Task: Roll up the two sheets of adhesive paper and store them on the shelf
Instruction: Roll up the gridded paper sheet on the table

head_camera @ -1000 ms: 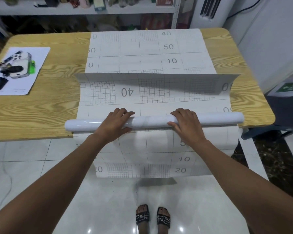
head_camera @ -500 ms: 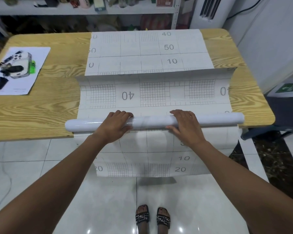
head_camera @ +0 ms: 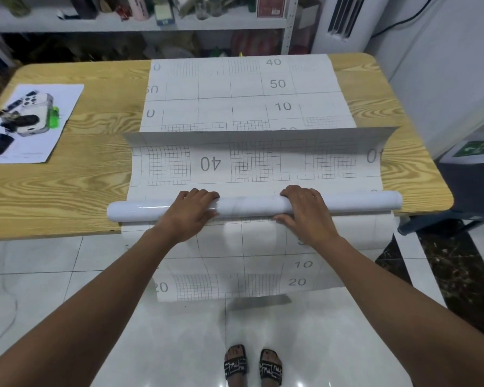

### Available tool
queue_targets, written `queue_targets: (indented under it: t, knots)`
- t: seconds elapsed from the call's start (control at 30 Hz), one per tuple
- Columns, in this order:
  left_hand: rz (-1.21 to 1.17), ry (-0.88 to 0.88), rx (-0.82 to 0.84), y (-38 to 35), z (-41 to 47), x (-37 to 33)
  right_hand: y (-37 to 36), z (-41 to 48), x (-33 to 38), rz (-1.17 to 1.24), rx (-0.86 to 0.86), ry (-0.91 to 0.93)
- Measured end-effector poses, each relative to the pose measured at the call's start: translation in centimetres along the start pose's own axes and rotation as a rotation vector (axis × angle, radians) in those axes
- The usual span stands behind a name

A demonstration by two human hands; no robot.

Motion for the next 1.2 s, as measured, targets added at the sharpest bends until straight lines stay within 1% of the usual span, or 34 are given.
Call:
queue_targets:
  t: [0.27,0.43,0.67,0.93,1.0,1.2]
  knots:
    - [-0.059,0.002,-0.038,0.6,-0.2,-0.3,0.2,0.0,0.0,-0.016,-0.039,0.011]
    - [-0.044,-0.005,-0.078,1.3,-0.1,-0.6,-0.1,0.2,-0.3,-0.043,-0.005,-0.008]
    - [-0.033,0.019,-0.044,0.6,0.3,-0.3,-0.1,0.2,-0.1,-0.063,0.021,-0.018]
    - [-0.024,0.006,-0.07,0.5,0.5,-0.1,0.4,-0.2,0.0,-0.049,-0.031,0.029]
    - [0.009,0.01,-0.074,0.3,0.6,0.1,0.4,-0.1,-0.1,-0.056,-0.047,0.037]
    - [0.057,0.033,-0.065,0.3,0.8,0.1,0.4,0.0,-0.3,-0.056,-0.038,0.031]
Point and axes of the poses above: each hand's wrist, its own z-axis towards the middle knuckle, its own y-axis out of the back of the hand, x = y × z, the point moved 7 cm from there along z, towards the middle knuckle, and after that the axes turned 12 degrees about z, right-handed, at the moved point
